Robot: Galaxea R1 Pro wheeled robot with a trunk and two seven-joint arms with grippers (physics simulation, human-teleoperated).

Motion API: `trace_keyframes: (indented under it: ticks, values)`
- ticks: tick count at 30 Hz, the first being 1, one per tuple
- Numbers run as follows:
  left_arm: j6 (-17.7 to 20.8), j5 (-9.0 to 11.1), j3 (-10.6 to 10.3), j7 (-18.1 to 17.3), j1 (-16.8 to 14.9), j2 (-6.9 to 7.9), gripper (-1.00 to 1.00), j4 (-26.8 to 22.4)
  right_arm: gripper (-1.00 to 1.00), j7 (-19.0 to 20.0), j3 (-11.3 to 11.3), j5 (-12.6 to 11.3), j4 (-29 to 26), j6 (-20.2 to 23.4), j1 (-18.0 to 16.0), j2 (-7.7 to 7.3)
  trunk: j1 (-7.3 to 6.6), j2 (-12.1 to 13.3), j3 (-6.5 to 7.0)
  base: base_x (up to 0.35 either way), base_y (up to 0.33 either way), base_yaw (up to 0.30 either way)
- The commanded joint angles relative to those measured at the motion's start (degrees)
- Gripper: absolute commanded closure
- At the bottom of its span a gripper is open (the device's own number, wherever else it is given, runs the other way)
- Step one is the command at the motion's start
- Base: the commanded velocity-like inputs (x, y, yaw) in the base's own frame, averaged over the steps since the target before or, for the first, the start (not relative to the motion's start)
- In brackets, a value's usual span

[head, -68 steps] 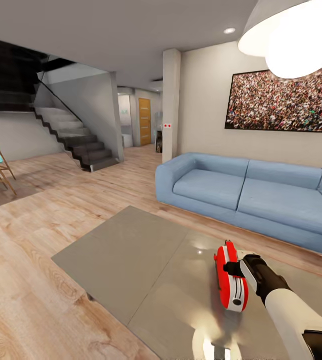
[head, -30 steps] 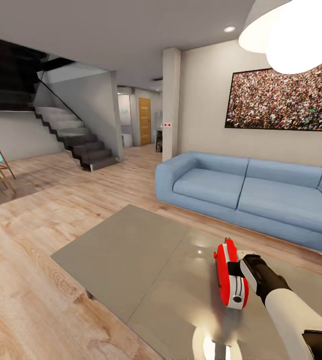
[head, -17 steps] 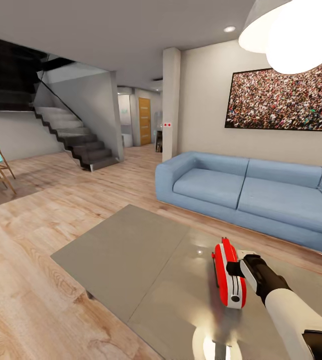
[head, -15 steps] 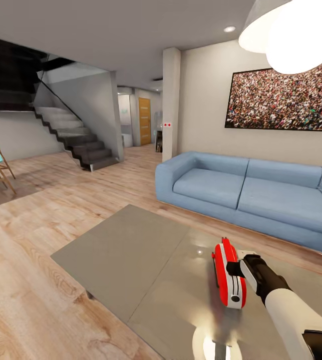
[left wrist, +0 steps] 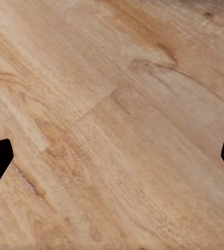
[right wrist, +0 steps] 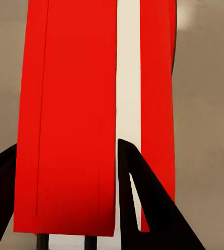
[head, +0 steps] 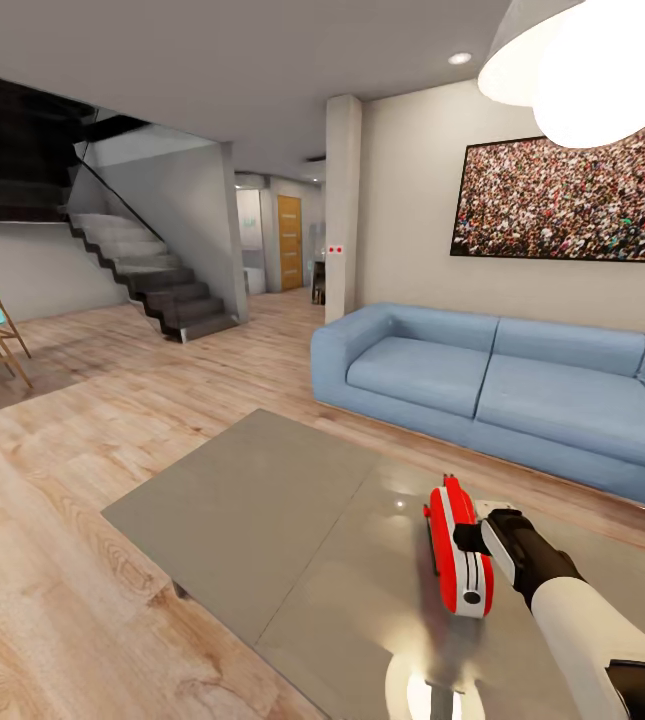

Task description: Turn on the radio receiver that's on the table in the living room.

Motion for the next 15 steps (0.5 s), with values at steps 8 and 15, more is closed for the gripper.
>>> trace_keyframes:
  ticks: [8,15]
  values:
    - [0.1,-0.1,0.0,0.0,0.0,0.05,-1.00,0.0,1.00,0.0,0.0,-0.5,0.0,0.0,0.0,0.00,-1.54,2.8,1.26,0.000,0.000,0.000]
    - [0.1,0.0,0.0,0.0,0.0,0.12,-1.00,0.0,1.00,0.0,0.0,-0.4,0.0,0.0,0.0,0.00,-3.07,5.6,2.51,0.000,0.000,0.000]
